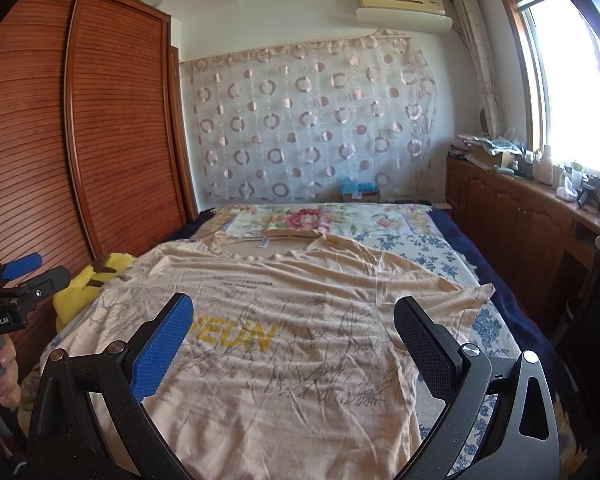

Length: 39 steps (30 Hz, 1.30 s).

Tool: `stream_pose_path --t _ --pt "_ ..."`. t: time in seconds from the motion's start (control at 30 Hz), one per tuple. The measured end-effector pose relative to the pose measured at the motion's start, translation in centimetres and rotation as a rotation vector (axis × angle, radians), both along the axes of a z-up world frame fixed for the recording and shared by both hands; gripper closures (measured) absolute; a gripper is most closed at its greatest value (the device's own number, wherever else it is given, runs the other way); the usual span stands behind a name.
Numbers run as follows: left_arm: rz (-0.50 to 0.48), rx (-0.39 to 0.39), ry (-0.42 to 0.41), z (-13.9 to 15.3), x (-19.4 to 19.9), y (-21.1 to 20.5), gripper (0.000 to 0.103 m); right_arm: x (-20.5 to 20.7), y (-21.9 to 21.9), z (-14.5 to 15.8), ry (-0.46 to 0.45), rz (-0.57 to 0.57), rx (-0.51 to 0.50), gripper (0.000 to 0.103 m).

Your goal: Fold small clothes

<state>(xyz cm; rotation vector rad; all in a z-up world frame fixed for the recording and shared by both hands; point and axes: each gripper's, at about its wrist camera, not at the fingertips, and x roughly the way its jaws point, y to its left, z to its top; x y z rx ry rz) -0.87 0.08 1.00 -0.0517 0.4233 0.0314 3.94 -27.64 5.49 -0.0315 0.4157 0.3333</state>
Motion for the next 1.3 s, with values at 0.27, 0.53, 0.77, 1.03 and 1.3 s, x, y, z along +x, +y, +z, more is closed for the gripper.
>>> stream_pose_path --t 0.27,0.53,0.77,1.03,1.3 --pt "0.000 0.001 0.000 0.0 -0.1 -0.1 0.000 -0.1 0.0 0.1 -0.001 0.000 0.001 0.001" --pt "-0.002 0.001 0.004 0.1 0.0 0.1 0.000 -0.1 -0.2 0.1 -0.001 0.001 0.002 0.001" --pt "0.001 0.000 0.019 0.0 0.6 0.5 0.000 0.3 0.1 0.0 0.005 0.011 0.007 0.001" --pt "0.037 -0.006 0.081 -2.4 2.8 2.6 0.000 1.3 2.1 -1.5 0.040 0.063 -0.012 0.001" --pt "0.061 0.006 0.134 -4.9 4.4 5.3 0.000 3.6 4.1 -2.8 0.048 0.113 -0.051 0.001"
